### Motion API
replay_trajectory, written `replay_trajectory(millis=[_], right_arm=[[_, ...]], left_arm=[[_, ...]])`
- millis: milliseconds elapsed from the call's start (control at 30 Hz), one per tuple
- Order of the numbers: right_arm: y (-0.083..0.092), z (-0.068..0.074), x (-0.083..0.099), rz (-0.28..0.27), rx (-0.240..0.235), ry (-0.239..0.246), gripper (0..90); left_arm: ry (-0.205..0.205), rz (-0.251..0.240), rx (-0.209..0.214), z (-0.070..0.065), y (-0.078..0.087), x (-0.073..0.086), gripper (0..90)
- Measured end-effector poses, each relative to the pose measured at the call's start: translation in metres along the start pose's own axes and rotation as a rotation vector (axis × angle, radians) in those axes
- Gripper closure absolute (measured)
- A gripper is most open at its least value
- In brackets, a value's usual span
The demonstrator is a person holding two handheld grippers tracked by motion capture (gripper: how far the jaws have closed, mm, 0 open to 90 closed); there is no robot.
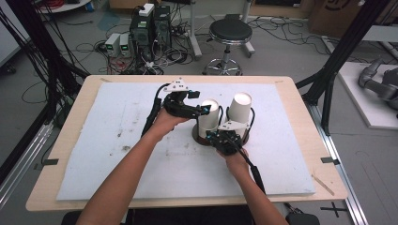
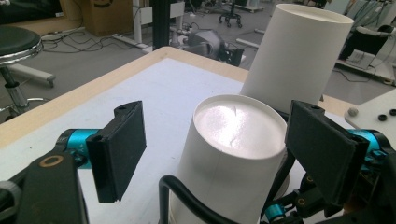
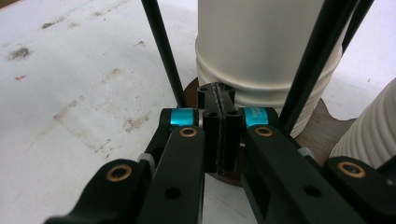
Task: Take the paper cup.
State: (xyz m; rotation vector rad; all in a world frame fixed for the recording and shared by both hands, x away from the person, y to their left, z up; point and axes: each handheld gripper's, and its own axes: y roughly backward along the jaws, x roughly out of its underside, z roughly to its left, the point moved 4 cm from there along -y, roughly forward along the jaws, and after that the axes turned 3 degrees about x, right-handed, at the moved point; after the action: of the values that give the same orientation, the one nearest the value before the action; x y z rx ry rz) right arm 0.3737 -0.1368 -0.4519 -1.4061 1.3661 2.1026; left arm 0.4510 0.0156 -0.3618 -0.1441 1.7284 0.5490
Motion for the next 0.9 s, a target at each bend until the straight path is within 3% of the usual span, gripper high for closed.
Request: replay_trajectory(millis=[367,500,667,733,833,900], right_arm=[[-0.001,-0.001,0.0,-0.005,-0.008,-0.008,90.0],[-0.001,-0.001,-0.001,-0.007,-0.007,-0.006,90.0],[-0.001,-0.001,-0.001,-0.008,-0.01,-0.01,90.0],[-0.001,-0.001,-0.001,-0.006,-0.011,-0.013,90.0],[-0.001,-0.001,-0.001,-0.002,-0.012,-0.02,90.0],[-0.001,-0.001,-0.001,-0.001,-0.011,-0.02,90.0]], left_arm=[[-0.002,-0.03,0.039,-0.007,-0.002,-0.004,20.4],[-0.011,-0.017,0.05,-0.009,-0.004,-0.003,20.5],[-0.01,0.017,0.03,-0.009,-0.012,0.001,20.6],[-0.018,0.034,0.021,-0.009,-0.014,0.002,22.9],[-0.038,0.041,0.019,-0.009,-0.014,0.002,34.1],[-0.039,0.041,0.021,-0.009,-0.013,0.002,34.2]])
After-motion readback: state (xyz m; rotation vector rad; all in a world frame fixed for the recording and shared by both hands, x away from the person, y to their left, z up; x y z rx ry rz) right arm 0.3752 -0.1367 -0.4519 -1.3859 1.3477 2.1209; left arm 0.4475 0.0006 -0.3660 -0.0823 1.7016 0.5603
